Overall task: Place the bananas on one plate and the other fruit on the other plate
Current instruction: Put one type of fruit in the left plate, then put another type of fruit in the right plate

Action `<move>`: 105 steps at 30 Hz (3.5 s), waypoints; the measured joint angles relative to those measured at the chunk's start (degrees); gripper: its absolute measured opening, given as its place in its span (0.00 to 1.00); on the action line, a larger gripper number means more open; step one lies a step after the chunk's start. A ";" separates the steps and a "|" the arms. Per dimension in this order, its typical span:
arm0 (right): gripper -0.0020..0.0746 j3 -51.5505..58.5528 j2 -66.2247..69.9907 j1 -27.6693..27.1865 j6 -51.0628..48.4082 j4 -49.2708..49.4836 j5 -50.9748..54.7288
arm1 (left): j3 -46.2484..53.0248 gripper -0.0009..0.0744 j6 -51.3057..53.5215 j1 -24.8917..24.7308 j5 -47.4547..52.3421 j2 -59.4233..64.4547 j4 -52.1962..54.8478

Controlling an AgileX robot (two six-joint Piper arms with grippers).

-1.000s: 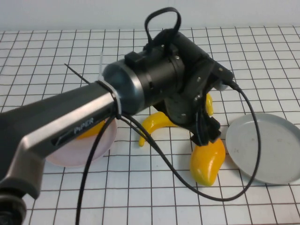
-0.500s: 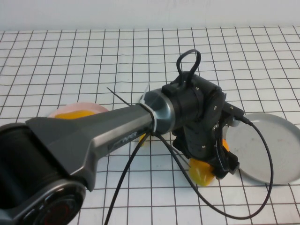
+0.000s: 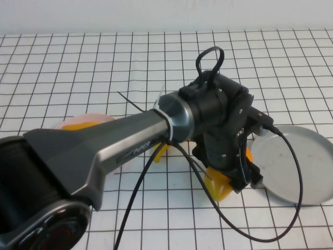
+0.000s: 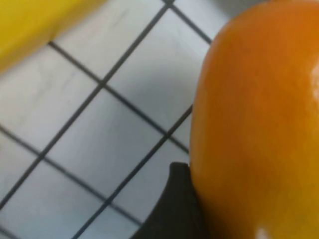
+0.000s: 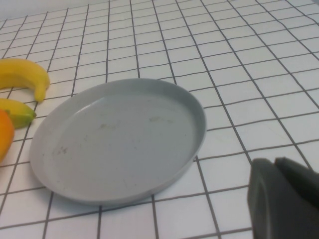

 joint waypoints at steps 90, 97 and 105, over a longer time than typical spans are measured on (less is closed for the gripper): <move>0.01 0.00 0.00 0.00 0.00 0.00 0.00 | 66.97 0.01 11.26 38.11 -15.05 -88.61 -1.94; 0.01 0.00 0.00 0.00 0.00 0.00 0.00 | 84.60 0.01 -3.35 40.11 -34.65 -107.59 12.83; 0.01 0.00 0.00 0.00 0.00 0.00 0.00 | 97.66 0.01 -5.10 50.87 -36.38 -124.20 11.63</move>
